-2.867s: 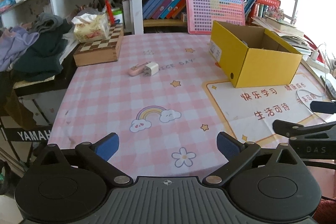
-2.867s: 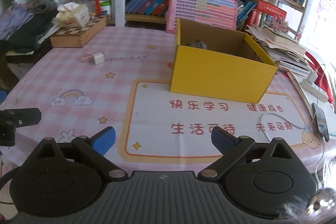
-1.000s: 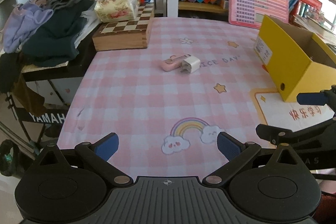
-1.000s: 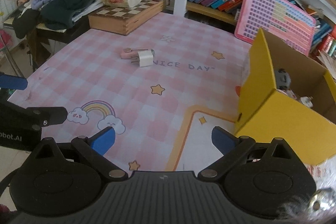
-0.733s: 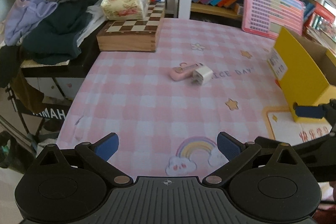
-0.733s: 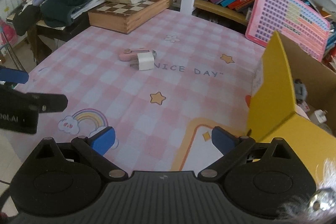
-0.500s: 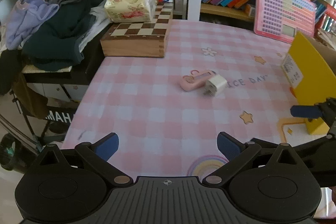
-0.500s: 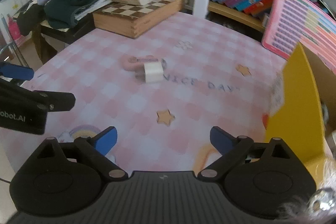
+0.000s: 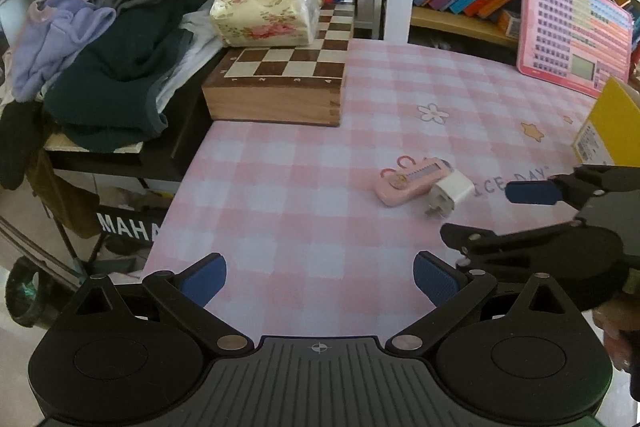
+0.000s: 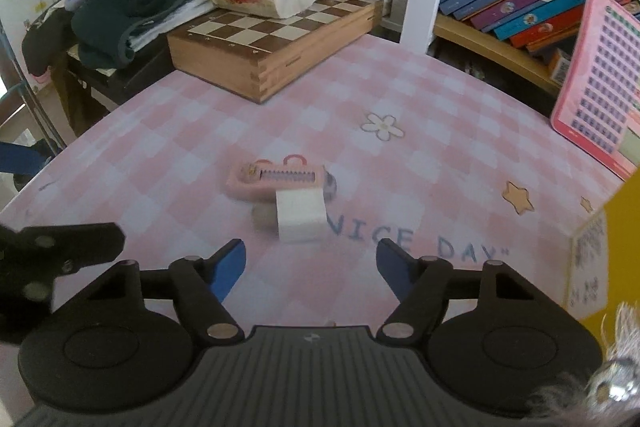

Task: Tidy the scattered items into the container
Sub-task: 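Grasp the white charger cube with the right tool while the left tool grasps the pink toy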

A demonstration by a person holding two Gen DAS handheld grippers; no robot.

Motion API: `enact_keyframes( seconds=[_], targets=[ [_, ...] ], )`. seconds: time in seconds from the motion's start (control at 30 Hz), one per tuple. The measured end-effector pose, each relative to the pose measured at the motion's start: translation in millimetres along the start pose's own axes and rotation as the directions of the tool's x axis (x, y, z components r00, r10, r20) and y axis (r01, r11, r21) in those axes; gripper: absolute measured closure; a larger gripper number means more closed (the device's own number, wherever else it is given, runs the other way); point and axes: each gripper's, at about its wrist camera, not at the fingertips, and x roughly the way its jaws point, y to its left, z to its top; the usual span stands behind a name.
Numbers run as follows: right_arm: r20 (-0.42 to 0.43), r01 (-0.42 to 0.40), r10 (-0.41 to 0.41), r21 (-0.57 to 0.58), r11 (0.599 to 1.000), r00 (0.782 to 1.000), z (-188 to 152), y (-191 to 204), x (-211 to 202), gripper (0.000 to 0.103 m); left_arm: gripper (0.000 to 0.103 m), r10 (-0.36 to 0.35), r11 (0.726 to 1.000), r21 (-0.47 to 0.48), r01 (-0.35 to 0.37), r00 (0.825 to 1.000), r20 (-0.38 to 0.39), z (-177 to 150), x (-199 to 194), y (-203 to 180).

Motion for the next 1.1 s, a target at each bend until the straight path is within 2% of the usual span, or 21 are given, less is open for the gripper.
enact_keyframes(
  seconds=[0.2,0.23,0.3,0.53,0.7,0.97,1.1],
  targets=[
    [-0.003,-0.009,0.009,-0.003,1.0,1.0,6.6,-2.5,17.9,0.049,0.002,0.008,1.0,-0.001,-0.008,1.0,-0.013,5.9,8.3,3.5],
    [0.0,-0.022,0.022,-0.001,1.0,1.0,6.9,-3.7,18.1,0.053,0.002,0.007,1.0,-0.001,-0.007,1.0,-0.014,6.7,10.1,3.8],
    [0.007,-0.046,0.046,0.0,0.999,0.999,6.3,-5.8,16.8,0.074,0.002,-0.001,1.0,0.004,0.001,1.0,-0.011,8.9,13.4,3.0],
    [0.002,0.048,-0.048,0.055,0.997,0.999,-7.2,-21.6,5.0,0.075,0.003,-0.039,0.998,0.06,0.038,0.999,0.026,19.4,27.7,-9.7],
    [-0.015,0.075,-0.074,0.089,0.993,0.997,-19.8,-35.0,-3.9,0.075,0.005,-0.077,0.99,0.121,0.075,0.997,0.017,25.6,50.8,-26.9],
    [-0.028,0.062,-0.059,0.119,0.991,0.998,-26.9,-43.7,-10.9,0.075,0.023,-0.128,0.972,0.197,0.13,0.991,-0.022,35.9,85.9,-50.6],
    [-0.027,0.056,-0.053,0.13,0.99,0.998,-29.3,-43.8,-12.8,0.075,0.039,-0.164,0.966,0.201,0.164,0.986,-0.018,44.3,90.8,-54.7]
  ],
)
